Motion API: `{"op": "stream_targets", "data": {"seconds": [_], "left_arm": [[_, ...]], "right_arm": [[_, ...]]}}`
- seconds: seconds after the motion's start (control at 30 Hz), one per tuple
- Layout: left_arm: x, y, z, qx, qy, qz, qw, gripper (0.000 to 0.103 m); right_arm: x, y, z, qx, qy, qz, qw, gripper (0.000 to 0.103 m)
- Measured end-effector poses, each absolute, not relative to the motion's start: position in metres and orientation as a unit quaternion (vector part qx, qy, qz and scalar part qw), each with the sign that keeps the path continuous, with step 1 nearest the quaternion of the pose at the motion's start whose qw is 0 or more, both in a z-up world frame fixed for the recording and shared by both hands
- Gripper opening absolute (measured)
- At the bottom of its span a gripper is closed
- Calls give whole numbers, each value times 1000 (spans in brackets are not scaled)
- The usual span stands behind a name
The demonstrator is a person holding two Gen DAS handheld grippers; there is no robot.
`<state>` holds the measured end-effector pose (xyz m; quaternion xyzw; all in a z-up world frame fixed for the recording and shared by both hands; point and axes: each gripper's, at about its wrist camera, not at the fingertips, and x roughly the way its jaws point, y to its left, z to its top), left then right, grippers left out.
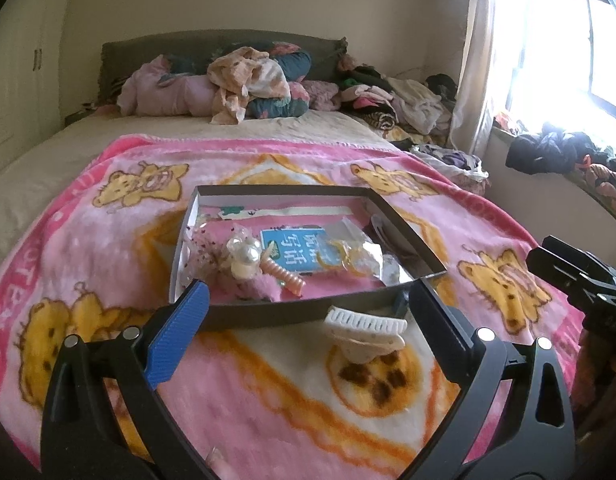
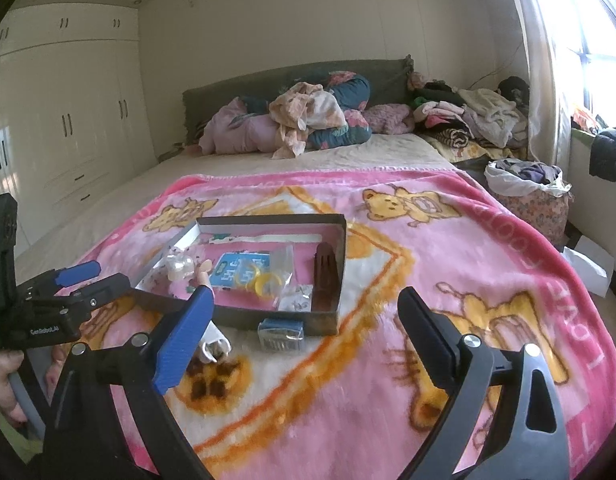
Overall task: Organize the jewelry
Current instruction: 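Withdraw both tools from the box toward the white claw clip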
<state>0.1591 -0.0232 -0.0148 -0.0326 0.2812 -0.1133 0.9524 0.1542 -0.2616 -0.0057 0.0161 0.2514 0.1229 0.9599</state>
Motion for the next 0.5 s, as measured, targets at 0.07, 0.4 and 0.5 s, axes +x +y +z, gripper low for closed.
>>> {"op": "stream_targets", "data": {"seconds": [0.07,0.4,0.5], "left_arm": [[157,-25,-17,-29,283,-114,952,91],[151,-39,-27,-10,293,-125,948,91],[152,-45,-31,-5,298,-128,946,91]], "right_arm": [[149,-264,-7,15,251,123,960,91],[138,-274,-19,10,259,124,958,91],[138,-280,-24,12,264,121,957,91]]}}
